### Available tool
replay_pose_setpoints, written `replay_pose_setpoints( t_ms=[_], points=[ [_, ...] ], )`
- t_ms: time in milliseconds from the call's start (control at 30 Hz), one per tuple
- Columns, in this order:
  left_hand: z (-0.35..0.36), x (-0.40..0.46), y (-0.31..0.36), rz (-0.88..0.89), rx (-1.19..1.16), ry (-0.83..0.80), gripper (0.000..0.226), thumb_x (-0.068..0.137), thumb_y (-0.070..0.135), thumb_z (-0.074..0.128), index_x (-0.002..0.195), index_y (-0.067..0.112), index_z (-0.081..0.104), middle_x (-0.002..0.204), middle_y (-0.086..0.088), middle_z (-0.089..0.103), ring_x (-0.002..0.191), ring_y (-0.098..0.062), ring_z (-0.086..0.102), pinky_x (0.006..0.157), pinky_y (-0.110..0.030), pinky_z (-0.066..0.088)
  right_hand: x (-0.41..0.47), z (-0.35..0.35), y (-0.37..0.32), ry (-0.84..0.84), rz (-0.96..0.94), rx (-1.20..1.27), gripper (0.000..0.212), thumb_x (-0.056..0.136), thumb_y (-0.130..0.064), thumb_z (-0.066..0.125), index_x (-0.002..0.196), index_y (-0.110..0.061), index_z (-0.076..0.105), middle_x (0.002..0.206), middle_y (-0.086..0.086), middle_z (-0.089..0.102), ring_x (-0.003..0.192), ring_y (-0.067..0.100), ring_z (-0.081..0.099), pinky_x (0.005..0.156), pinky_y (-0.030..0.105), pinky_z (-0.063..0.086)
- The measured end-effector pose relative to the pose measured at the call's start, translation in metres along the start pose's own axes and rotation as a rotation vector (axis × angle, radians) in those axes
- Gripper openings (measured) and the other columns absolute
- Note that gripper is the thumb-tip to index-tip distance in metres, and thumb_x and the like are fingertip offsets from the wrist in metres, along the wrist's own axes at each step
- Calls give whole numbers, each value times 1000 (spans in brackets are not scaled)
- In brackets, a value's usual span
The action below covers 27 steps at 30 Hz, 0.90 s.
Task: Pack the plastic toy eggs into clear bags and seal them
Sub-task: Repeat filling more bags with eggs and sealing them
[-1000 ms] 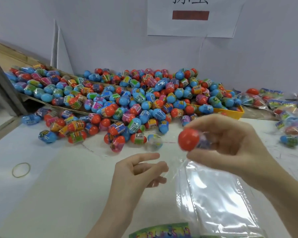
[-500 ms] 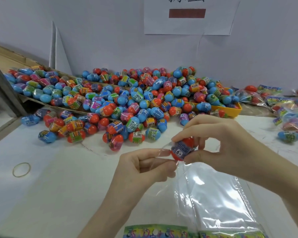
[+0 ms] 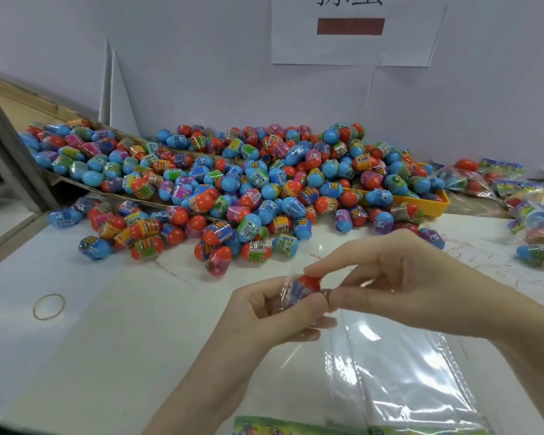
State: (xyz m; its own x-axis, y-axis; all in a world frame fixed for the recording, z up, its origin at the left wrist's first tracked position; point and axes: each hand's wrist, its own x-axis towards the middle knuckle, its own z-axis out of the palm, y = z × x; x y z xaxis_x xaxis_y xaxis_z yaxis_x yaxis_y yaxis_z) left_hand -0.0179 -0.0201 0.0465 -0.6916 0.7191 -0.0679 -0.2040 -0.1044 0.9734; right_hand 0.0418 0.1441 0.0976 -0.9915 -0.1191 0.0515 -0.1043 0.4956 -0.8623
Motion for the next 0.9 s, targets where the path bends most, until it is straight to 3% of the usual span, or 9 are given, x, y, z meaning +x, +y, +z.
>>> replay_pose_setpoints(
  t_ms=[67,200,267,333,400,567,700,767,900],
  points=[
    [-2,0,-3,4,29,20,29,55,30,78,83,25,75,78,-5,73,73,-18,71,62,-18,53,0,2,4,-118,30,43,36,76,-28,58,111,-26,64,103,3,71,91,28,67,81,46,53],
    [-9,1,-10,-7,21,103,35,52,28,86,85,24,76,79,-7,73,68,-15,68,59,-20,53,8,1,3,-336,29,39,40,91,-12,48,123,-37,46,110,-5,68,97,6,65,84,21,51],
    [-14,2,-13,-4,17,141,39,47,34,74,83,19,76,79,-5,74,68,-17,71,57,-21,54,25,-2,5,-118,-74,5,31,88,-17,55,113,-36,55,95,-10,72,80,1,66,69,13,51],
    [-21,4,-17,-22,13,198,41,48,32,71,86,17,73,80,-3,74,69,-18,71,55,-20,54,48,-4,18,324,-103,94,18,85,-14,62,97,-26,64,83,-9,72,69,-2,64,59,8,46],
    [-27,6,-22,-48,10,224,41,54,30,69,92,15,69,82,-2,75,72,-19,71,56,-18,53,73,4,38,534,7,-38,17,84,-12,64,100,-18,64,90,-5,69,71,1,60,58,9,43],
    [-32,8,-28,-99,-12,236,47,58,33,66,102,16,63,86,1,75,76,-19,72,59,-19,55,95,30,92,195,68,-599,45,74,-29,71,115,-17,60,109,3,60,101,18,52,87,32,43],
    [-35,9,-29,-91,-19,243,48,59,35,65,103,16,63,87,1,75,78,-18,71,61,-19,55,90,29,95,390,71,-495,35,75,-10,70,108,-14,57,101,3,60,93,20,56,80,33,47],
    [-36,10,-29,-71,-28,252,50,57,36,65,104,17,62,87,2,75,80,-17,71,65,-19,56,85,19,82,553,114,-246,32,81,-15,67,110,-21,54,91,-4,60,79,12,57,69,18,49],
    [-30,12,-25,-36,-18,256,47,56,35,67,101,22,62,82,7,74,75,-9,71,54,-13,50,64,-3,37,583,41,174,15,90,-20,53,96,-33,58,93,-6,60,81,7,62,65,16,52]
  ],
)
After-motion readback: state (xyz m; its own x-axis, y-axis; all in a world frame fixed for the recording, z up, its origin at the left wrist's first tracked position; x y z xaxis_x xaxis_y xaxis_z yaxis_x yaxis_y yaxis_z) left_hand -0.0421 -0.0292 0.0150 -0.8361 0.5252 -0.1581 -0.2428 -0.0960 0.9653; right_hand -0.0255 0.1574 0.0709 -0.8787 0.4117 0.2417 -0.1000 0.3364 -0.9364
